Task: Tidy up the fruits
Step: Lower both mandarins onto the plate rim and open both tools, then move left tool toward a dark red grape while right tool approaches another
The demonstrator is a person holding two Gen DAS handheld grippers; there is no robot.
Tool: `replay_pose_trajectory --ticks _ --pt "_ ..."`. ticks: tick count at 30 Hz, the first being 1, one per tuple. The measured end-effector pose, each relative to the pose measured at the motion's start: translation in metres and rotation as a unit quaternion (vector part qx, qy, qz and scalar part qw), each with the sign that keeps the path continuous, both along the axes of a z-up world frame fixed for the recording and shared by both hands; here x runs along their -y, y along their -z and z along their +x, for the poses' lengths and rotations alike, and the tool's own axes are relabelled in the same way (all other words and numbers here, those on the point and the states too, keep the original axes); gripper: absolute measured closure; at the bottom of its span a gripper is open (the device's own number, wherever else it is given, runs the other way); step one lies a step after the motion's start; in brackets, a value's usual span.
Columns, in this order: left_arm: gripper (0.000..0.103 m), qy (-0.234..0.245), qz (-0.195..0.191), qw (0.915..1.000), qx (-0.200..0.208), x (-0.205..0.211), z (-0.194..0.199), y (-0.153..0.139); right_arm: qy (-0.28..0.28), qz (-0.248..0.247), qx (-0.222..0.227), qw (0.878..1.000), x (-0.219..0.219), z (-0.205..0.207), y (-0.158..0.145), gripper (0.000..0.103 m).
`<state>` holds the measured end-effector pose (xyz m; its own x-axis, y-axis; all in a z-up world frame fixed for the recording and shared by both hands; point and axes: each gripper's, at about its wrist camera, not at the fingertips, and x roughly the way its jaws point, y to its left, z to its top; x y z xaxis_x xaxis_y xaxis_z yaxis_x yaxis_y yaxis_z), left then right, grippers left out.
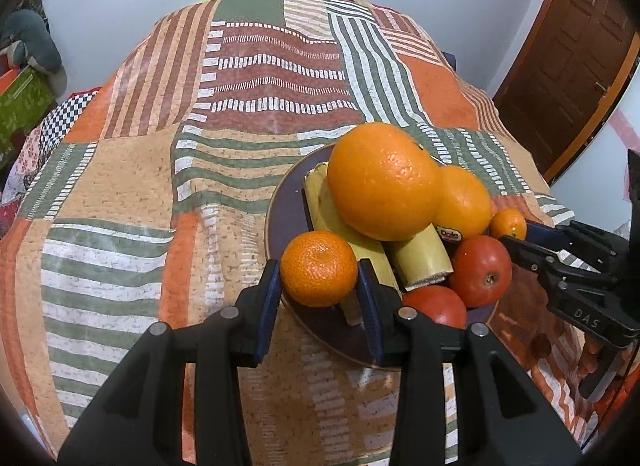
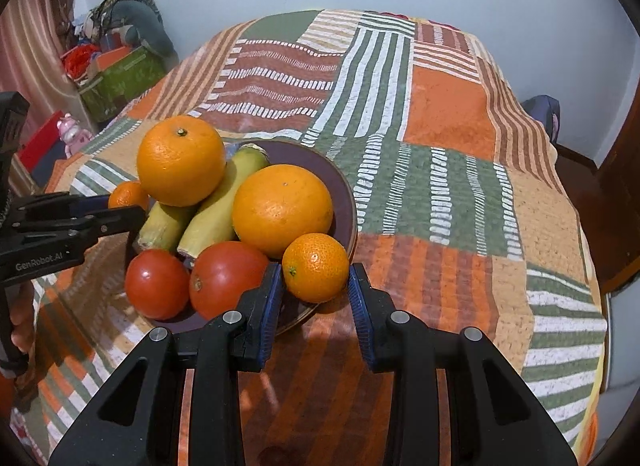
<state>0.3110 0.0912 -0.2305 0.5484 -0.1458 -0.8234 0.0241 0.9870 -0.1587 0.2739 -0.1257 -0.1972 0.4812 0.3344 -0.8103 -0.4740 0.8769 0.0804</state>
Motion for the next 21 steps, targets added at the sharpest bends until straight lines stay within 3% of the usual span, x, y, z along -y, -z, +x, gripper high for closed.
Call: replay_pose_trajectory --ticks 2,7,14,21 --pt "0.065 -0.001 -0.002 1.0 -0.001 0.0 0.0 0.0 -0.003 -0.003 0.0 1.0 0.0 0.0 0.001 0.072" --pt "0.05 -0.009 0.003 0.9999 -0.005 -0.002 -0.002 0.001 -0.01 -0.016 0.006 1.0 -0.002 -0.002 0.001 0.072" --pt "0.05 -0.01 0.007 0.9999 -0.003 -0.003 -0.013 -0.006 -0.004 -0.007 0.013 1.0 0.007 -0.004 -0.008 0.063" --pt "0.05 -0.008 0.02 0.9996 0.02 0.003 -0.036 -0.032 0.006 0.006 0.035 0.999 0.018 -0.018 -0.032 0.063"
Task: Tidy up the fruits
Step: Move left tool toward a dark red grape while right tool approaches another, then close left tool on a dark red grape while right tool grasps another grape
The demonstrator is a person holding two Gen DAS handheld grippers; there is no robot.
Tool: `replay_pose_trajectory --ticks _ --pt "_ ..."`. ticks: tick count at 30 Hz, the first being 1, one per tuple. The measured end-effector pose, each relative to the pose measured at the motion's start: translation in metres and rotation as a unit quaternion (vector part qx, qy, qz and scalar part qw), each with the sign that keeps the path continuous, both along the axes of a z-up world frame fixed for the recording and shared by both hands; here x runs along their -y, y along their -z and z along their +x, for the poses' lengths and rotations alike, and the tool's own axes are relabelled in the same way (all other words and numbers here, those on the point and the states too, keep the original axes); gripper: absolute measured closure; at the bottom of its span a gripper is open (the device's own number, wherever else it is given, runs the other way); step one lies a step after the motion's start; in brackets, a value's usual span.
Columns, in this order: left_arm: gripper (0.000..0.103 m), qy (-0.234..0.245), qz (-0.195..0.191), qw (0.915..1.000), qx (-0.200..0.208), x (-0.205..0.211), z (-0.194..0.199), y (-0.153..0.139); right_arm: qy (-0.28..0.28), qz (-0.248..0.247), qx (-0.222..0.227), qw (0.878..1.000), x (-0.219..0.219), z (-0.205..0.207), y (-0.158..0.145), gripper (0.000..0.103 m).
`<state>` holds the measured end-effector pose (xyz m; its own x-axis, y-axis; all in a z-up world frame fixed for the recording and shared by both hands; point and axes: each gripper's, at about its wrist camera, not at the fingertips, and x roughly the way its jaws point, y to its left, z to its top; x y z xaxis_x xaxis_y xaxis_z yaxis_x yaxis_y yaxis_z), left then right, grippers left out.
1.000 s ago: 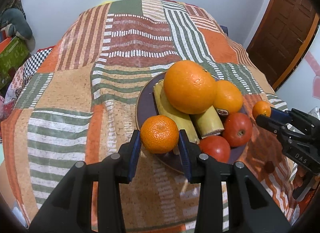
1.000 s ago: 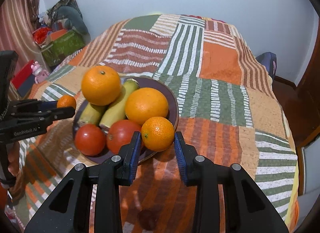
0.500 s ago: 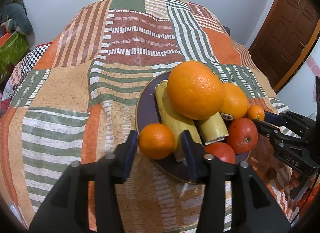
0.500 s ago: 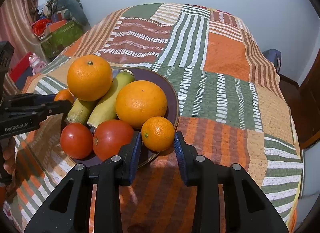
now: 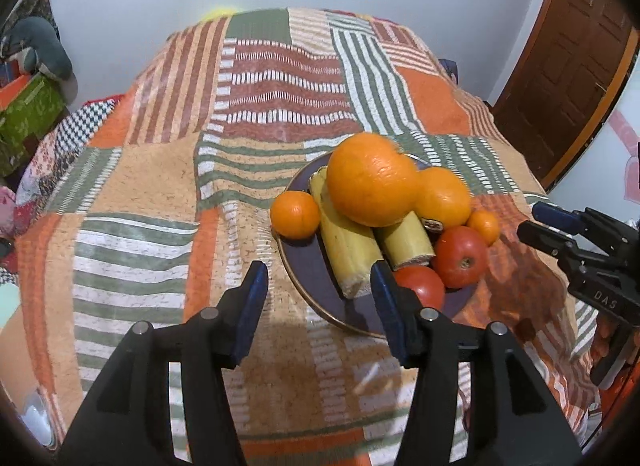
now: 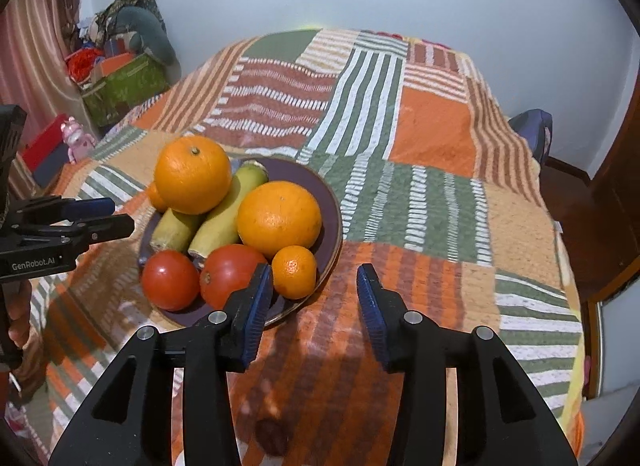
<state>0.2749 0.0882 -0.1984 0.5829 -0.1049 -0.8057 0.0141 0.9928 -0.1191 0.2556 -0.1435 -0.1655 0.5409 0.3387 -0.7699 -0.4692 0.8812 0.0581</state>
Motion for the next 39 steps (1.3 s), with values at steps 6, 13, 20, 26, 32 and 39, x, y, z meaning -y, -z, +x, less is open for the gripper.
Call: replay_pose_trajectory --ticks 6,13,20,26,32,39 --pt "0.05 0.011 0.008 0.9997 0.021 0.016 -0.03 -0.024 0.005 0.011 0.016 1.0 0.012 -0.023 -0.017 0.059" --pt "0.05 0.03 0.001 0.9994 0.021 0.042 -0.061 -0.029 0.006 0.021 0.022 1.0 0.025 -0.053 -0.027 0.059" --pt "0.05 0.05 -0.017 0.9986 -0.001 0.071 -0.087 -0.013 0.005 0.017 0.025 1.0 0.033 -0.083 -0.025 0.059" --pt "0.056 0.064 -0.034 0.9972 -0.022 0.092 -0.1 0.004 0.005 0.019 0.017 1.0 0.034 -0.096 -0.015 0.059" --pt "0.07 0.072 -0.034 0.996 -0.041 0.108 -0.103 0.023 0.006 0.01 0.01 1.0 0.031 -0.103 0.0 0.059" --pt "0.077 0.08 -0.03 0.9945 -0.061 0.116 -0.101 0.041 -0.001 0.008 -0.011 1.0 0.028 -0.099 0.015 0.065"
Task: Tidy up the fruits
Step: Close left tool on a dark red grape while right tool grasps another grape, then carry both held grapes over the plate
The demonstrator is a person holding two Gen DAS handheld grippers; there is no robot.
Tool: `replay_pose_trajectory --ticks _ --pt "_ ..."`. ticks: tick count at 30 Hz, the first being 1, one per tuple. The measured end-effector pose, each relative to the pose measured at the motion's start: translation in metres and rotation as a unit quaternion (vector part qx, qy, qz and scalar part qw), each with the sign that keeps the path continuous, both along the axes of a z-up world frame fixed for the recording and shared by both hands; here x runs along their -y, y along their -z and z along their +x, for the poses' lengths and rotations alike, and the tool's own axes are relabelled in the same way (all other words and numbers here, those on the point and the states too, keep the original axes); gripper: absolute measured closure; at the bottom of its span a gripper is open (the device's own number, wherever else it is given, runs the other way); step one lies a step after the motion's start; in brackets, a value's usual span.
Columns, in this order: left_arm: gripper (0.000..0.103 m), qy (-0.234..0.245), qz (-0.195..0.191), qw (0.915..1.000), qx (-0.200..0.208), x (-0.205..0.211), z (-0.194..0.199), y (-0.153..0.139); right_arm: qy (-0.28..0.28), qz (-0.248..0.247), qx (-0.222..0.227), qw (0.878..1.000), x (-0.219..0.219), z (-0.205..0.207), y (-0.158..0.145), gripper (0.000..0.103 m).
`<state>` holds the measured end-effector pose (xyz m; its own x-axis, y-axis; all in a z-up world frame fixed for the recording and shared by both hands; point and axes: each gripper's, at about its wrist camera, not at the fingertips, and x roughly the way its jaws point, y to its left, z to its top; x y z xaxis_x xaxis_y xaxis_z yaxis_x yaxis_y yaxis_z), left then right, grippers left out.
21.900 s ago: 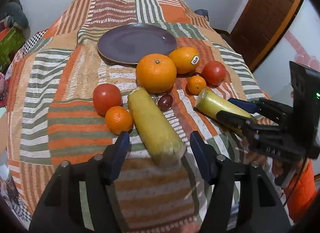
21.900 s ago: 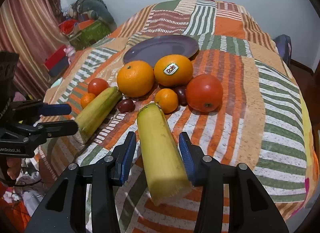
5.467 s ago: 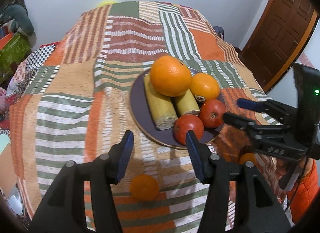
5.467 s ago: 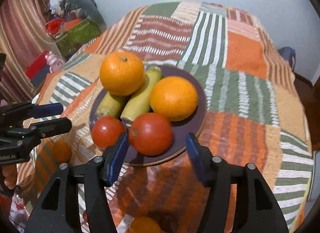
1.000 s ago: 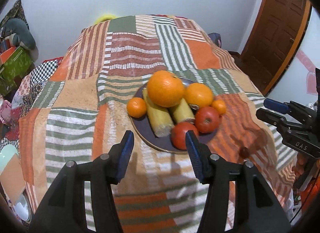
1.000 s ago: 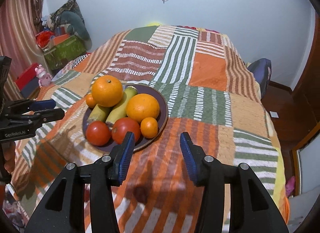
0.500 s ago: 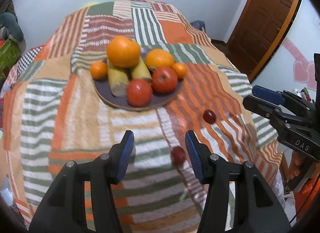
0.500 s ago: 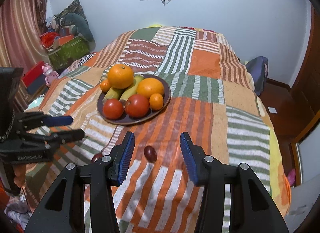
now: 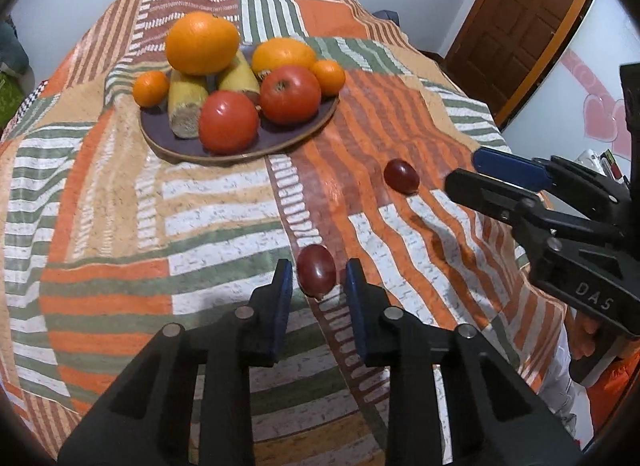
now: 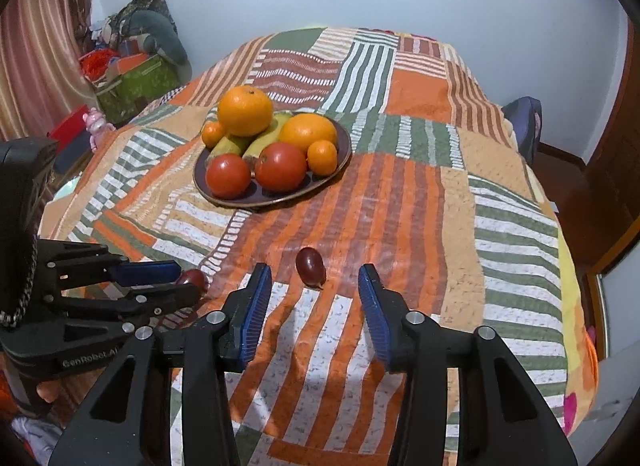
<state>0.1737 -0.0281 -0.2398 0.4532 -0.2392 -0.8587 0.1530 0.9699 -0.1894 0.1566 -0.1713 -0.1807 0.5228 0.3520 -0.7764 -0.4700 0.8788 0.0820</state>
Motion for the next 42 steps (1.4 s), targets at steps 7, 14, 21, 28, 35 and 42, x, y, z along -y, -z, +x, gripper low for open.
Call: replay_pose_trajectory --ticks 7,14,21,28,35,42 --pt "0.084 -0.003 0.007 0.9999 0.007 0.002 0.004 0.003 -0.015 -0.013 -0.018 1.0 -0.012 0.01 0.018 0.071" --pt "0.085 -0.009 0.004 0.9999 0.011 -0.004 0.006 -0.001 -0.015 -0.032 -0.035 0.999 -0.019 0.023 0.035 0.083" --pt "0.085 -0.038 0.004 0.9991 0.022 -0.025 0.011 -0.012 -0.026 -0.026 -0.031 0.999 -0.02 0.023 0.033 0.086" --pt "0.085 -0.052 0.011 0.9977 0.043 -0.042 0.019 -0.028 -0.027 -0.009 -0.018 0.999 -0.021 0.023 0.018 0.086" --pt "0.085 -0.06 0.003 0.9964 0.059 -0.055 0.038 -0.04 -0.043 -0.004 0.004 0.999 -0.039 0.031 -0.001 0.086" --pt "0.085 -0.059 0.006 0.9955 0.074 -0.061 0.057 -0.049 -0.056 0.005 0.017 0.998 -0.057 0.047 -0.008 0.086"
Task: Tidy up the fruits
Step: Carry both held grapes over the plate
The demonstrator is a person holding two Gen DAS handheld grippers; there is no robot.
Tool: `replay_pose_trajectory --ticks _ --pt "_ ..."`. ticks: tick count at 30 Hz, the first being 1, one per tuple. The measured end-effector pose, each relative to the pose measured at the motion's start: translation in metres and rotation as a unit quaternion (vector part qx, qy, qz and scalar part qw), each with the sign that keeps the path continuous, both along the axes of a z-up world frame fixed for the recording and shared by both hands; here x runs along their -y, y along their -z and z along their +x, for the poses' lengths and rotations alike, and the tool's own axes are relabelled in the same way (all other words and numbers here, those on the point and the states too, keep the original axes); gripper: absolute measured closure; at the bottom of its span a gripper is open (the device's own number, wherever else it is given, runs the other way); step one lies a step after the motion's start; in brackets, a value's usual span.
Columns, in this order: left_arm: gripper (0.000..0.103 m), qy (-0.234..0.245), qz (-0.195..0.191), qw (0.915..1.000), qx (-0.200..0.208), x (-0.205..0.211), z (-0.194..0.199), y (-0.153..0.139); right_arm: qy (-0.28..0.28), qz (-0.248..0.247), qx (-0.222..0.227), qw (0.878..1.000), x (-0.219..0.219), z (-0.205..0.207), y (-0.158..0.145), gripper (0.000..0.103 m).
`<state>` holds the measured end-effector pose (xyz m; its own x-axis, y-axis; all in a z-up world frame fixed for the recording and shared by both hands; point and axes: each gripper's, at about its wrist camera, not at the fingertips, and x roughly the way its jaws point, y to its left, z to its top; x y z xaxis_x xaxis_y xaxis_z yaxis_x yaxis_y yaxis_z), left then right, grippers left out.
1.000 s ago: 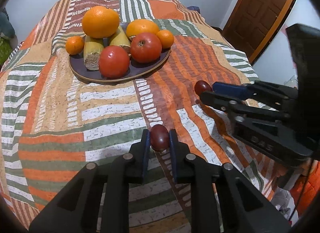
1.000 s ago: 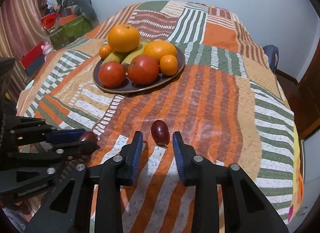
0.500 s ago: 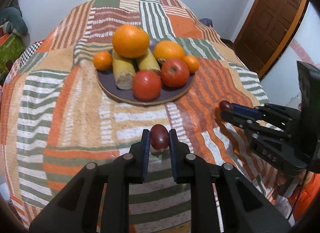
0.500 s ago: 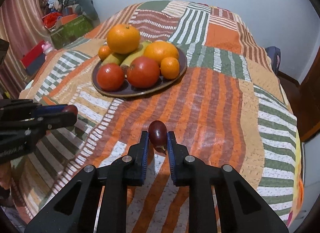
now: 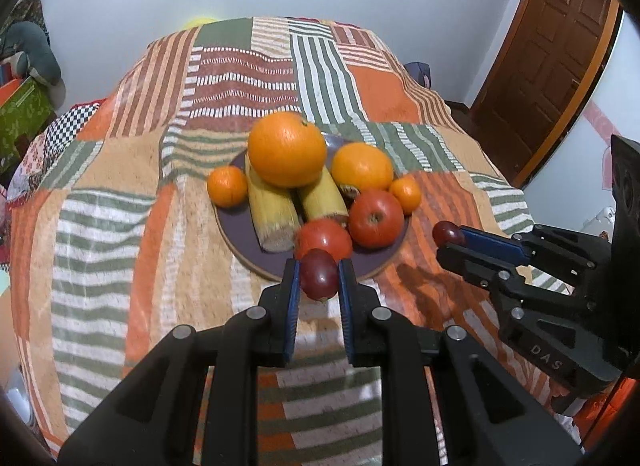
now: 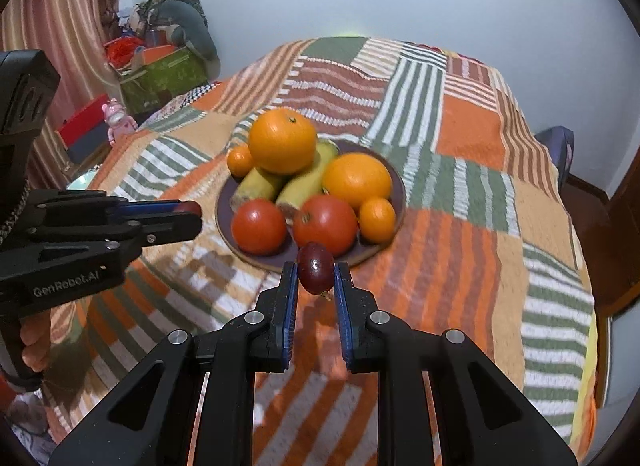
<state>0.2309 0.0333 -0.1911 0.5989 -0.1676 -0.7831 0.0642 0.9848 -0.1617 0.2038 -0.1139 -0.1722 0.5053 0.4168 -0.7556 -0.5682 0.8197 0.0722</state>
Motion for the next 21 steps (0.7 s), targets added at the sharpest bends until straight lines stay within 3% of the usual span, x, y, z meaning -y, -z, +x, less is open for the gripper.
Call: replay_pose_trajectory --ticks 21 --pt "0.085 0.004 0.003 1.0 0.001 -0.01 0.064 0.012 -0.009 0.003 0.003 1.0 -0.025 0.055 0.007 0.086"
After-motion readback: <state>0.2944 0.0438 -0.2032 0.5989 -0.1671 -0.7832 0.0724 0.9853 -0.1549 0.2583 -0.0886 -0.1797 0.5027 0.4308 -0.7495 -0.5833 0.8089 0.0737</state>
